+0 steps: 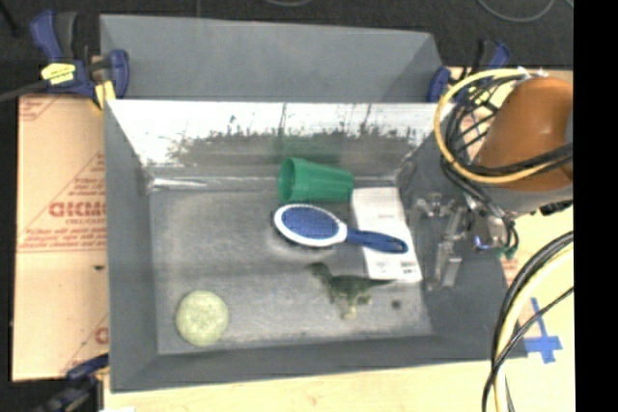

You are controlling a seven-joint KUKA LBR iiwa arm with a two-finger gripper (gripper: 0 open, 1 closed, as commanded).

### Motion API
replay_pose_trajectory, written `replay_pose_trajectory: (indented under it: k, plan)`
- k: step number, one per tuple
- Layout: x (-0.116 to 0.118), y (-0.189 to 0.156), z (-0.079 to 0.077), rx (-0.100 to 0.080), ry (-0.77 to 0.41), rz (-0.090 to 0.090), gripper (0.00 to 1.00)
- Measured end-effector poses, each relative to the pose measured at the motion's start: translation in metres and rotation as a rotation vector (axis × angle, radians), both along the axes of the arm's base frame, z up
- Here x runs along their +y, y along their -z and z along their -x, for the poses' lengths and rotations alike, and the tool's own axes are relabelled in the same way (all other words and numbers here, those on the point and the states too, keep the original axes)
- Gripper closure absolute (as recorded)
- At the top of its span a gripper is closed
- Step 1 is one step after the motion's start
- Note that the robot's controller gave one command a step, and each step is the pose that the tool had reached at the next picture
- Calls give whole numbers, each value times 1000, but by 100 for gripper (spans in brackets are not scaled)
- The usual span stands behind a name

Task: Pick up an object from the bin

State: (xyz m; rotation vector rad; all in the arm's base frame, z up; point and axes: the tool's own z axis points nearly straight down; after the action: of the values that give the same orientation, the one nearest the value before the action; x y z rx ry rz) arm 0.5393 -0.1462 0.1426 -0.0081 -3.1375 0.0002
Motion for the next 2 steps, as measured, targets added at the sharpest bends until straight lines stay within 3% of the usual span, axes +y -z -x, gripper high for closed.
replay_pose_trajectory:
  k: [1,2]
  plan:
    - [1,-5,-2,-8,-4,2,0]
    - [50,17,-9,-9,36,2,0]
